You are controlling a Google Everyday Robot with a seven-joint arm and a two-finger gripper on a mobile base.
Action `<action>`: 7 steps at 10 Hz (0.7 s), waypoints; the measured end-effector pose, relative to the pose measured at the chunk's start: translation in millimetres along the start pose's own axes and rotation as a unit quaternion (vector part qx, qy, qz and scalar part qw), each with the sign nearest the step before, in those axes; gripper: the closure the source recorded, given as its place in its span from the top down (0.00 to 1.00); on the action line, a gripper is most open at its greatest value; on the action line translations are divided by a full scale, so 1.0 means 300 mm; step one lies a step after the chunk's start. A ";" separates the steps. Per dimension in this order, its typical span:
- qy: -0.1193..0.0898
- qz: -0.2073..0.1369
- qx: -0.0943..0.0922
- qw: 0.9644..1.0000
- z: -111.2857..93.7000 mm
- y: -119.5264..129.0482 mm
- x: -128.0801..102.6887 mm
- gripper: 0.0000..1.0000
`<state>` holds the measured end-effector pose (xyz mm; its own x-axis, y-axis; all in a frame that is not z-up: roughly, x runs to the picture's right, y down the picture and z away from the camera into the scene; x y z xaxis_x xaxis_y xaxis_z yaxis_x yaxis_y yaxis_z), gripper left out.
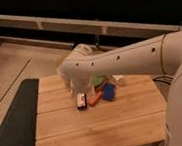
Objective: Push the eraser across the table
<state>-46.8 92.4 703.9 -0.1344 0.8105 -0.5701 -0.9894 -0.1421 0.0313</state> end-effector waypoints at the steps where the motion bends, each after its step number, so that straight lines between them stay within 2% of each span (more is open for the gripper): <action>1: 0.000 0.001 0.000 1.000 0.000 -0.003 -0.001 0.65; 5: -0.001 0.004 -0.001 1.000 0.000 0.003 -0.004 0.65; 7: -0.007 0.050 -0.006 0.999 0.034 -0.037 -0.049 0.65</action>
<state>-34.4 87.8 720.4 -0.2336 0.8001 -0.5525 -0.9702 -0.2294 0.0779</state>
